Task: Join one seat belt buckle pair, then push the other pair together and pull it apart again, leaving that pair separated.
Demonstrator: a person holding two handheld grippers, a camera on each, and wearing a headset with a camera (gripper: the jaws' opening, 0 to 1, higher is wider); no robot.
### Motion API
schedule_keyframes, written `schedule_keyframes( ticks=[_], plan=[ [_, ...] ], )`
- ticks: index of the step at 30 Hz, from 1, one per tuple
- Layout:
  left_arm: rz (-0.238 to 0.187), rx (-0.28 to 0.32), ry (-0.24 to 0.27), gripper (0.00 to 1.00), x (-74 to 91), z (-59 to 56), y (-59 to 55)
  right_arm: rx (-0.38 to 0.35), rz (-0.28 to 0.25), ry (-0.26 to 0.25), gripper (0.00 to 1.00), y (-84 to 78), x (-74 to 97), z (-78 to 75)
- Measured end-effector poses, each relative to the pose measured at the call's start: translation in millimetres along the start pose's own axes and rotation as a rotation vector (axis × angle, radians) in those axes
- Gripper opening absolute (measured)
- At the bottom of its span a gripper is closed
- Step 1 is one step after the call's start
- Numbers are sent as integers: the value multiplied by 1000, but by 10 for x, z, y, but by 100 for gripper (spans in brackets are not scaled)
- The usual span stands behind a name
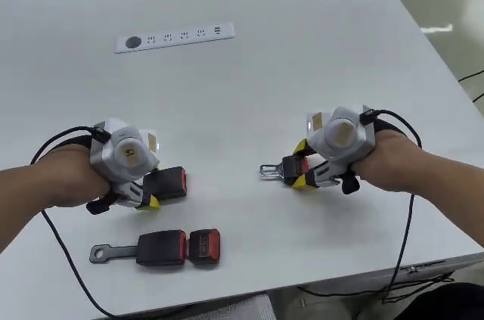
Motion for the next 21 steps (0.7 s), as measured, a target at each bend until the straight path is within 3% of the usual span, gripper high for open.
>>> schedule_keyframes(
  ticks=[8, 21],
  plan=[
    [0, -11, -25, 33, 37, -51, 24, 16, 7, 31, 31, 10, -2, -2],
    [9, -5, -24, 33, 27, -55, 31, 46, 33, 12, 32, 92, -28, 50]
  ],
)
Point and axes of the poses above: the centre of the closed fingertips' face, and the gripper's own axes: x roughly backward along the fingers, z roughly to its left, y roughly out of its top, the point moved 5 cm from there along x, roughly backward along the fingers, and after that the axes turned 13 degrees about -y, right-handed, at the moved point
